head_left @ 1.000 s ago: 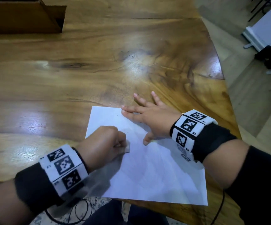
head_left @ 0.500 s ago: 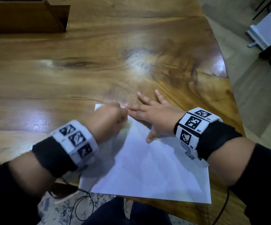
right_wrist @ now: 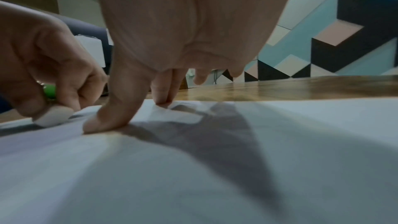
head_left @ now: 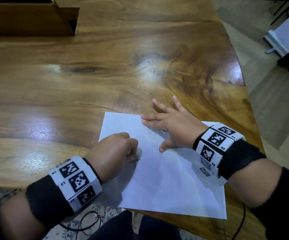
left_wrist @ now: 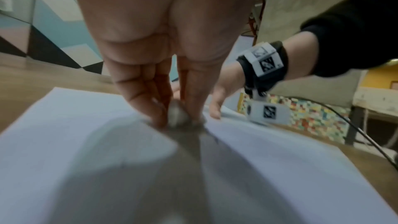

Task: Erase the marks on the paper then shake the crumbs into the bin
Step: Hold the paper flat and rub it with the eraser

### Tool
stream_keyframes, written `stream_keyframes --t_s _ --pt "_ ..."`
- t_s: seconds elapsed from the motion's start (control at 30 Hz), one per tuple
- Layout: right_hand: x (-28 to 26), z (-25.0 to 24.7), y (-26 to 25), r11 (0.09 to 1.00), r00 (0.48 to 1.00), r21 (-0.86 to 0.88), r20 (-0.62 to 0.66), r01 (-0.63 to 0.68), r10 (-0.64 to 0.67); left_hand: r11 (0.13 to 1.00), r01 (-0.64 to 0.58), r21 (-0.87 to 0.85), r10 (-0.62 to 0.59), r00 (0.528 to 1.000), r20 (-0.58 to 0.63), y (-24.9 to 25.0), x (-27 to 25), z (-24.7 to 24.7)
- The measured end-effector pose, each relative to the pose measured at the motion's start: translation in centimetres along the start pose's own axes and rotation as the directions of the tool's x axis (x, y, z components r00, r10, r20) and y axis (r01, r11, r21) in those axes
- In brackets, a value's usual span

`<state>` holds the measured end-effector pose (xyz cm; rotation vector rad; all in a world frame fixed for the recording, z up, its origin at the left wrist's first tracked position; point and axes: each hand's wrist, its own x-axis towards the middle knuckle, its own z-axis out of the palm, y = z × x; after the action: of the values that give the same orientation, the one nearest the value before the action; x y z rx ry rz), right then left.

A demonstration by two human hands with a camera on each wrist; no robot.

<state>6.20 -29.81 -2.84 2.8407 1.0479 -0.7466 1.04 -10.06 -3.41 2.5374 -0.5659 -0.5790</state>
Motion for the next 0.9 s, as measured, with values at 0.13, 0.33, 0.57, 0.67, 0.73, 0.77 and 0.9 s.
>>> stream_keyframes --t_s 0.13,0.33,0.57,0.67,0.73,0.77,0.9 --pt "0.0 0.0 -0.1 1.000 1.000 0.008 0.020 -0.022 0.022 0.997 0.073 0.012 -0.072 0.995 -0.063 0.3 3.3 -2.4" --pt "0.1 0.1 -0.1 1.000 1.000 0.016 0.016 -0.024 0.023 0.991 0.113 -0.068 -0.124 0.974 -0.191 0.9 4.5 -1.7" --pt "0.2 0.8 0.4 0.998 1.000 0.058 -0.002 -0.019 0.019 0.996 0.075 -0.049 -0.081 0.988 -0.131 0.9 5.3 -2.1" --pt "0.3 0.9 0.4 0.998 1.000 0.055 -0.009 -0.015 0.015 1.000 0.014 0.009 -0.013 0.991 -0.131 0.6 4.6 -1.5" --pt "0.2 0.8 0.4 0.999 1.000 0.037 -0.005 -0.013 0.014 0.993 -0.108 0.051 0.106 0.993 0.048 0.8 2.1 -0.6" --pt "0.1 0.7 0.3 1.000 1.000 0.025 0.003 -0.015 0.014 0.992 -0.121 0.038 0.114 0.983 0.146 0.8 1.1 -0.6" --pt "0.1 0.4 0.1 0.999 1.000 0.022 0.016 -0.025 0.025 0.996 -0.055 0.066 0.052 0.998 0.035 0.4 3.5 -1.8"
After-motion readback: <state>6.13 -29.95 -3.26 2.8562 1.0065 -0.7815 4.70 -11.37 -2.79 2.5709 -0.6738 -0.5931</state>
